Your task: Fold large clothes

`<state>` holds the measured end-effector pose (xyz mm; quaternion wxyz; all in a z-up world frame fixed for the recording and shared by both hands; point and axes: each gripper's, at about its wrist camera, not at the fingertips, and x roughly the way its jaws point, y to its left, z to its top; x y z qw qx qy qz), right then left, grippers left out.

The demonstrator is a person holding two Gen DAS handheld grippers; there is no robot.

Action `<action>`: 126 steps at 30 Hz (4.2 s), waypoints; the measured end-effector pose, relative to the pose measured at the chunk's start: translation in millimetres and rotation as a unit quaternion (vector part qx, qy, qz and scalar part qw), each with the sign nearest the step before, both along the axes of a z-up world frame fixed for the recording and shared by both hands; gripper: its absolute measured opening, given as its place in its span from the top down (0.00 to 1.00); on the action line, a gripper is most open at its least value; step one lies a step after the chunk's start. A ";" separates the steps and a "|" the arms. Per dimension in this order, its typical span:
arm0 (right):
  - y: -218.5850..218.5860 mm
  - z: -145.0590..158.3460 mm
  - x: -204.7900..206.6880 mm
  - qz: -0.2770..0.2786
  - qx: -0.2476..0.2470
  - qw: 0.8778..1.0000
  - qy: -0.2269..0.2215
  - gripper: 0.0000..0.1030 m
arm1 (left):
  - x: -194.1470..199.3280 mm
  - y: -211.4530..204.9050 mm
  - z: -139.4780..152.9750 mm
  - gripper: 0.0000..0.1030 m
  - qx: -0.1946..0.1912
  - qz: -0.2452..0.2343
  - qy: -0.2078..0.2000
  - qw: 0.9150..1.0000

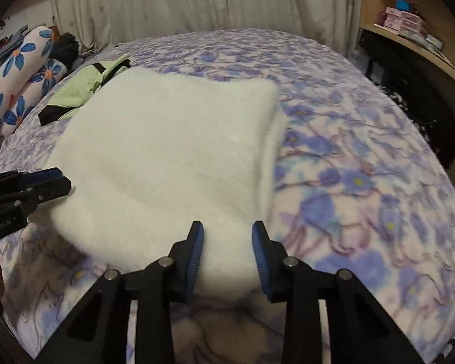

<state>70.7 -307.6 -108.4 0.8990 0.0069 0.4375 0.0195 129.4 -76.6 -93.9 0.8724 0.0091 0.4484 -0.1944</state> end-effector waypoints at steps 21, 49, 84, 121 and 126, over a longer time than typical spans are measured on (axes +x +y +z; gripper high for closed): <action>-4.4 16.5 -28.6 -0.043 0.148 0.987 0.056 0.55 | -37.9 36.6 48.5 0.28 0.008 0.067 0.004 0.998; -26.7 36.9 20.6 -0.019 0.158 0.987 0.031 0.00 | 32.1 65.1 21.8 0.19 -0.093 0.057 0.140 0.984; -39.6 -79.5 156.4 0.077 0.330 0.928 0.152 0.01 | 144.7 31.0 -81.9 0.00 -0.183 0.011 0.243 0.953; 191.0 104.6 128.4 0.192 0.348 0.917 0.023 0.38 | 72.2 252.7 132.1 0.32 -0.064 0.097 0.018 0.993; 250.2 130.7 216.4 0.202 0.351 0.914 0.004 0.38 | 156.6 312.8 157.2 0.32 -0.061 0.097 -0.002 0.993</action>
